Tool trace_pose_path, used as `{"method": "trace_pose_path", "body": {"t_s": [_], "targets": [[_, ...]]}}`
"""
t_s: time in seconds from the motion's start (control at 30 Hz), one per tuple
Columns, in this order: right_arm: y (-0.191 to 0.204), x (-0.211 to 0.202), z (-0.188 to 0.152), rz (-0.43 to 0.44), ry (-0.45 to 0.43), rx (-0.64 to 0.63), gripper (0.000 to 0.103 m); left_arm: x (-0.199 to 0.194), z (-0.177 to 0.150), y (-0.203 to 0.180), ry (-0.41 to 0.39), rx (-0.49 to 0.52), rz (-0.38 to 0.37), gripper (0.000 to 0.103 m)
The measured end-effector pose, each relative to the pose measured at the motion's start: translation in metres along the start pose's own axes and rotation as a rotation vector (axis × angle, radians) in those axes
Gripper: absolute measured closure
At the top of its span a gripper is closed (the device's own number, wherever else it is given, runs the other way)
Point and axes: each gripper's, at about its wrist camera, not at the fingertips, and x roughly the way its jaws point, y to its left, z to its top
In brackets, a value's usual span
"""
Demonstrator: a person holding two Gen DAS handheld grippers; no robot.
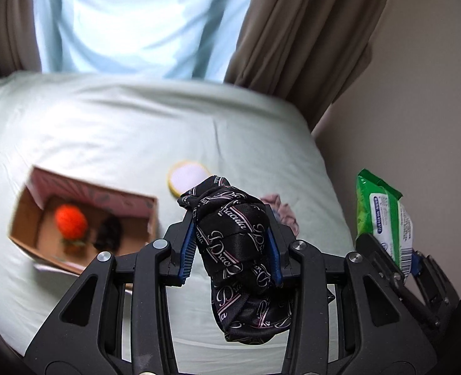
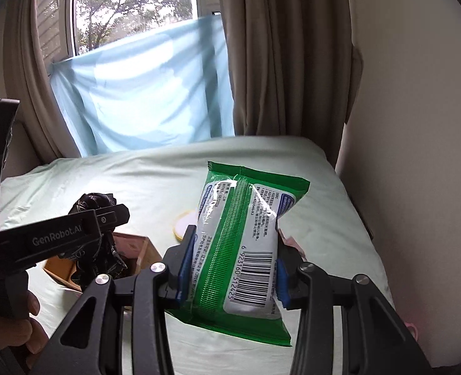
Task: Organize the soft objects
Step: 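Carry the black cloth and wipes pack into the box with both tools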
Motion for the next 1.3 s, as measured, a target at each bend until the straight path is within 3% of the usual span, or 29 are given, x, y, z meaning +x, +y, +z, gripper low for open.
{"method": "trace_pose_path", "body": {"t_s": [0.3,0.47,0.67,0.97,1.3], "targets": [[0.085,-0.056,0.045,0.036,-0.066,0.006,0.064,-0.098,0.040,0.057,-0.085,0.037,0.003,0.069],[0.134,-0.052,0.052,0.067,-0.065,0.016,0.064,-0.134,0.056,0.105,-0.121,0.061,0.021,0.069],[0.190,-0.032,0.055,0.113,-0.021,0.056,0.064,-0.154,0.070,0.173,-0.111,0.060,0.064,0.069],[0.252,0.019,0.037,0.167,0.135,0.046,0.064,-0.121,0.072,0.256,-0.027,0.041,0.146,0.069],[0.252,0.121,0.002,0.167,0.400,0.101,0.064,-0.036,0.057,0.296,0.144,0.058,0.198,0.069]]}}
